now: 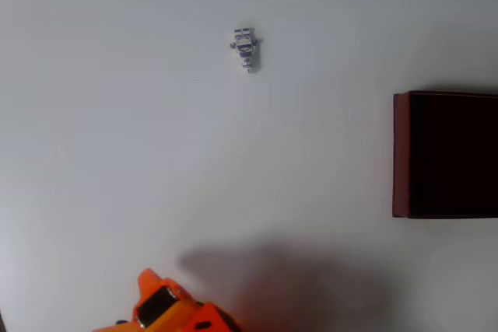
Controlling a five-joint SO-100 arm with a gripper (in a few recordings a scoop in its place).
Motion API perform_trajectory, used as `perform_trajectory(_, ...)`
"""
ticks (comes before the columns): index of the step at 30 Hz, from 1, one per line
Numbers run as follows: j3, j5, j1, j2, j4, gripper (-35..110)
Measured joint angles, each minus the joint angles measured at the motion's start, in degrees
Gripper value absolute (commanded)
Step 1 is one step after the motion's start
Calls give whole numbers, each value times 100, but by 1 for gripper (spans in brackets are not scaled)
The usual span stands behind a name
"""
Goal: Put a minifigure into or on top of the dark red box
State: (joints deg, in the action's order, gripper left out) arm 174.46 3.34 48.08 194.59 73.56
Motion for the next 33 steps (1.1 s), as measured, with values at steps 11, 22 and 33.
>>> perform_trajectory(11, 0, 0, -97, 0, 105, 0)
perform_trajectory(22, 0, 132, -105, 0, 105, 2)
perform_trajectory(33, -659, 3155, -1793, -325, 642, 12)
